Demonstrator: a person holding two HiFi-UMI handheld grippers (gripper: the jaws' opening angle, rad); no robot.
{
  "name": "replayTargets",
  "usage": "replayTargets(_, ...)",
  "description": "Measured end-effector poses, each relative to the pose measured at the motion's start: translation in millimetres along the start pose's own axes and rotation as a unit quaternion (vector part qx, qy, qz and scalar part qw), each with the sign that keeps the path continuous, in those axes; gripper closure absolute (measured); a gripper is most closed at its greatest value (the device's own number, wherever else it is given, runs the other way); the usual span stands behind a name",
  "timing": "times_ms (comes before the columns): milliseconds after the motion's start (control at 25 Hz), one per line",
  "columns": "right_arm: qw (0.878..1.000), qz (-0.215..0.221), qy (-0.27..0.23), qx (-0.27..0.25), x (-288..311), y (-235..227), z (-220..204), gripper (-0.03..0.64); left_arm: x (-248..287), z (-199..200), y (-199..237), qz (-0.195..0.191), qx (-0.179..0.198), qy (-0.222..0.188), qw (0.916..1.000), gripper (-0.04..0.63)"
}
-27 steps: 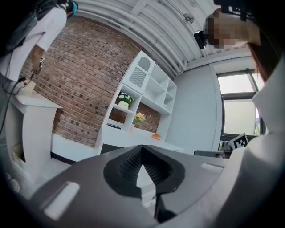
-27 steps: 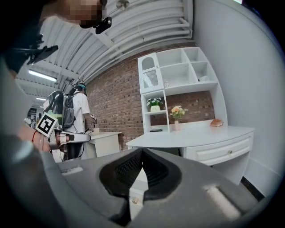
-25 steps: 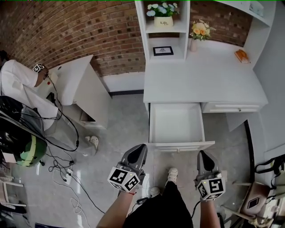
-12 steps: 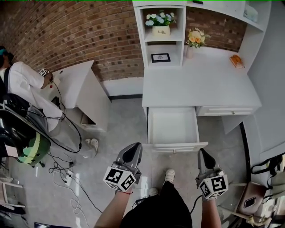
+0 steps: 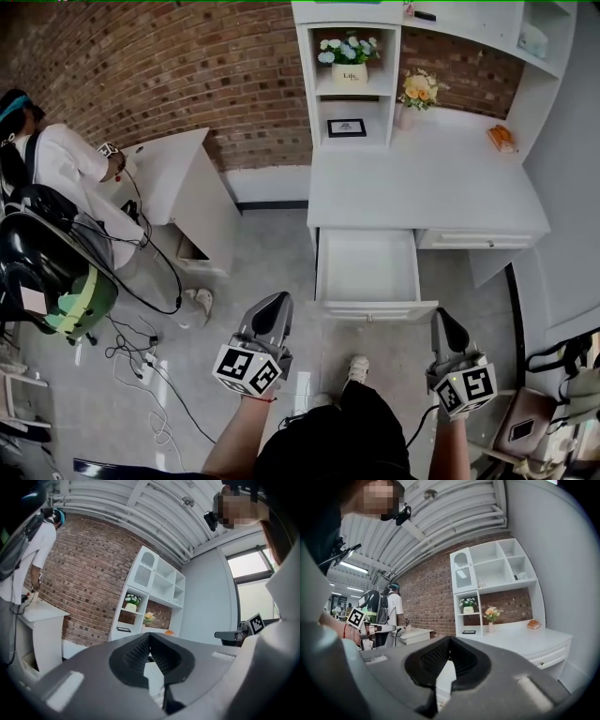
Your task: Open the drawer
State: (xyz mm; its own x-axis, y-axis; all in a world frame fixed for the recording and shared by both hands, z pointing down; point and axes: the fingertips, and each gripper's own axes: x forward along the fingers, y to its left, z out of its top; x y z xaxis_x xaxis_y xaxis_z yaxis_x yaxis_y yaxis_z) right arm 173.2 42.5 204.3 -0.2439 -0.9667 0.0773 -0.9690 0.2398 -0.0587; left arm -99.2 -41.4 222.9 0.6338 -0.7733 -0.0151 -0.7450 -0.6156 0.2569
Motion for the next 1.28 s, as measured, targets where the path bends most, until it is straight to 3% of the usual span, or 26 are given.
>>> replayTargets(560,0.999,0.036,-0.028,0.008,-2,26,29,0.614,-31,28,11,0.018,0.017,-0.011,0.9996,0.592)
replayTargets(1280,0.999,0.025,-0.016,0.013,-9,45,25,0.614,-50,29,25,0.018,-0.007,-0.005,0.9998,0.592)
